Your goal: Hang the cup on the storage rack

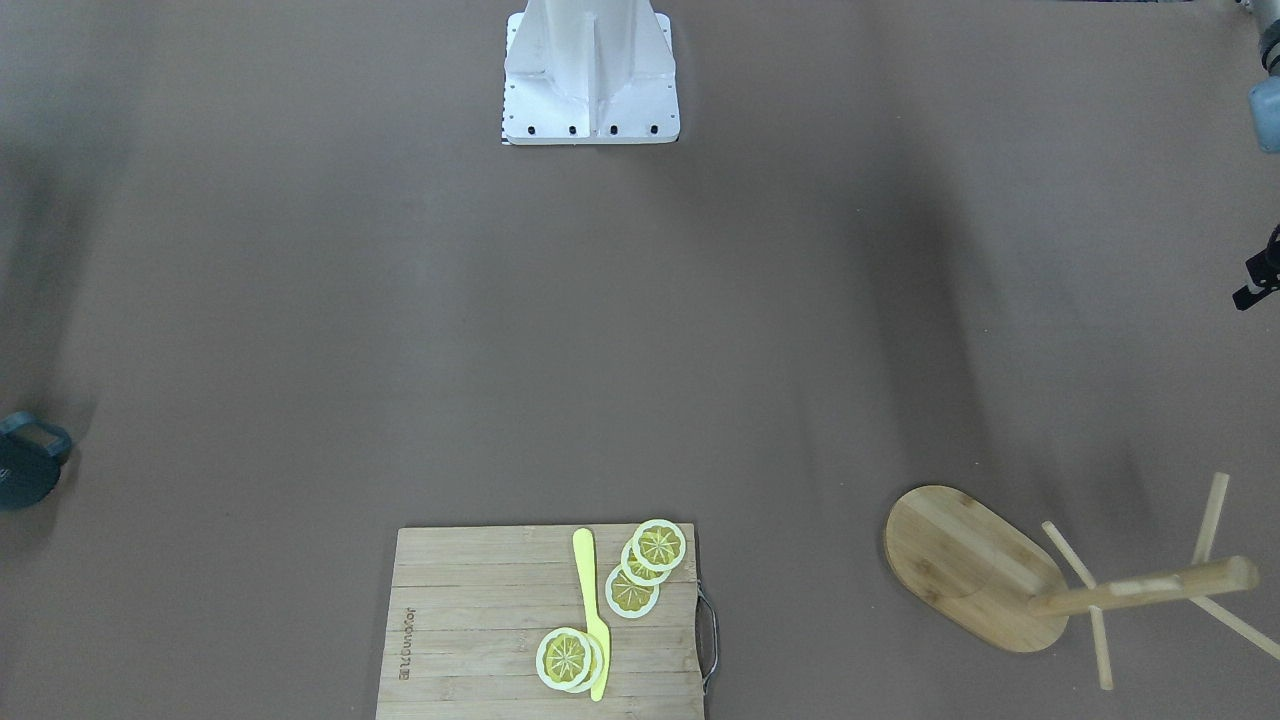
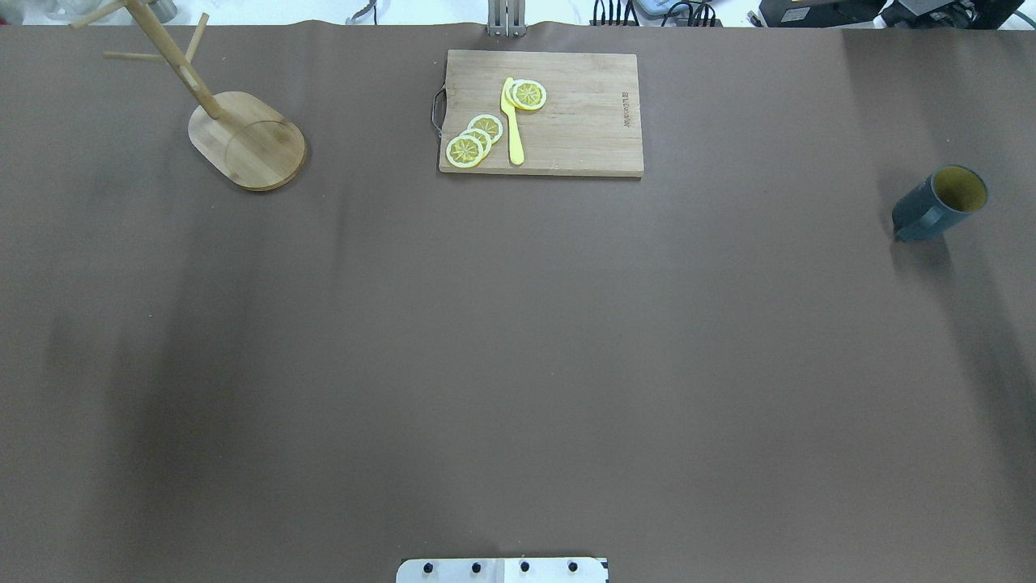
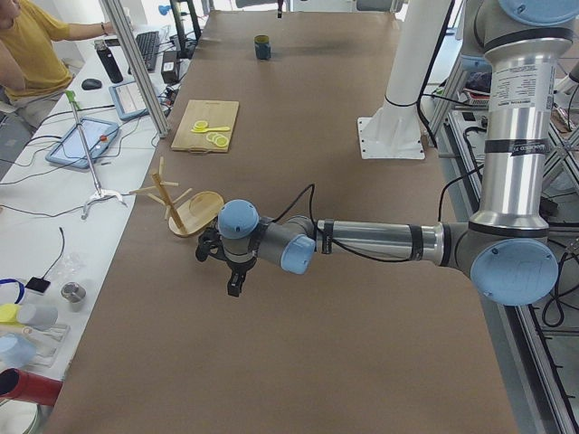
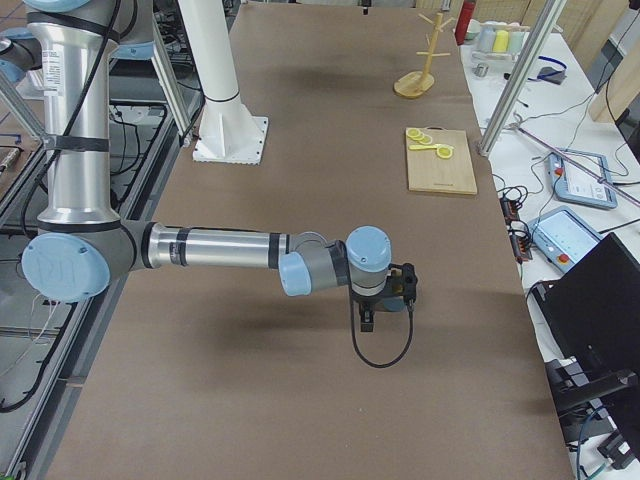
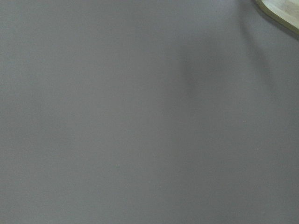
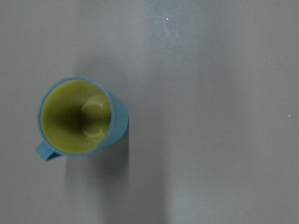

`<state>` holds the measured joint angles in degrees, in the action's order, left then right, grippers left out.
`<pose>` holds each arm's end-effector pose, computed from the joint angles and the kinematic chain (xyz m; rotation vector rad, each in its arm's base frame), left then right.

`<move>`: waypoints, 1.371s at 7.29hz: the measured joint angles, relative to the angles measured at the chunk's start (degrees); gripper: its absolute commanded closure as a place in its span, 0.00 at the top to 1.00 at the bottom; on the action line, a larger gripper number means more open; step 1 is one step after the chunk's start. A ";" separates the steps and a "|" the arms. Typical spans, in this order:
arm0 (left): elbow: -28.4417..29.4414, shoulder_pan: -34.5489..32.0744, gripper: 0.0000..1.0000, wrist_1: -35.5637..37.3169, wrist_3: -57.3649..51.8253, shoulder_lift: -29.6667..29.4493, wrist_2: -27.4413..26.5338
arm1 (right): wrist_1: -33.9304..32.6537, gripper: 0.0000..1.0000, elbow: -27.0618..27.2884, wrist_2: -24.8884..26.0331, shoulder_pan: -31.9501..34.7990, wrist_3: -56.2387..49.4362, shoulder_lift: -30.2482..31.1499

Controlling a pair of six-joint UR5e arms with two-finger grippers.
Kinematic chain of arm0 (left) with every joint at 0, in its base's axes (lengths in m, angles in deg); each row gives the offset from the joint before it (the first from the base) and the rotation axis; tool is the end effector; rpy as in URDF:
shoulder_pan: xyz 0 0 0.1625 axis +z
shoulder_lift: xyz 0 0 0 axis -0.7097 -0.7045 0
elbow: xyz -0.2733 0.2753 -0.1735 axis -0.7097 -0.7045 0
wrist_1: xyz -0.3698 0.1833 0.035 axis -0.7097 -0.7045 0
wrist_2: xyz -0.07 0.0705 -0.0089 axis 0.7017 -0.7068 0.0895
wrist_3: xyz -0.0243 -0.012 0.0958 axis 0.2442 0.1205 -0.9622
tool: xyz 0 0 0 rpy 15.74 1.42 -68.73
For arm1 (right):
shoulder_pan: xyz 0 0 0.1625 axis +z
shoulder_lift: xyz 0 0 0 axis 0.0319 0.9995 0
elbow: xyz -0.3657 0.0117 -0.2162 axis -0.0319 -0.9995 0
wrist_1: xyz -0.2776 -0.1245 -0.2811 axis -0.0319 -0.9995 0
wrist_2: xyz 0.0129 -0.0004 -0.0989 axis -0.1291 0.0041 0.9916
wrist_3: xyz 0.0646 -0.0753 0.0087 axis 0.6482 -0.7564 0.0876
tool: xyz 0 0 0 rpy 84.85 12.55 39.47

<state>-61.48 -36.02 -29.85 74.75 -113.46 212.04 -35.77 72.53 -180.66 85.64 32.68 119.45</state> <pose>0.0171 -0.5076 0.6174 0.1932 0.8527 0.1345 0.0035 -0.5173 0.6343 0.0874 -0.8626 0.0299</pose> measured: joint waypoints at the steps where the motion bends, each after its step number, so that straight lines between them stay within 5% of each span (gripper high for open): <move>1: 0.02 0.01 0.98 -0.03 0.00 0.15 0.01 | 0.14 0.91 -4.40 0.11 -1.61 0.57 -4.46; 4: 0.14 0.02 0.98 -0.02 0.00 0.26 0.00 | 0.28 0.73 -10.25 2.61 -6.87 4.70 -11.67; 7: 0.10 0.10 0.98 -0.01 0.00 0.01 0.01 | 0.38 0.70 -11.35 6.96 -9.41 5.50 -11.92; 8: 0.05 0.15 0.98 -0.03 0.00 -0.01 0.02 | 0.39 0.51 -12.19 7.92 -10.28 5.39 -12.01; 9: 0.00 0.17 0.98 -0.07 0.00 -0.02 0.02 | 0.38 0.01 -12.82 8.32 -10.82 5.38 -12.11; 10: -0.02 0.19 0.98 -0.09 0.00 -0.02 0.02 | 0.32 0.00 -13.25 8.41 -11.19 5.60 -12.26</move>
<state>-61.50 -35.83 -29.94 74.74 -113.48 212.06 -35.46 59.28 -172.24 74.45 38.28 107.19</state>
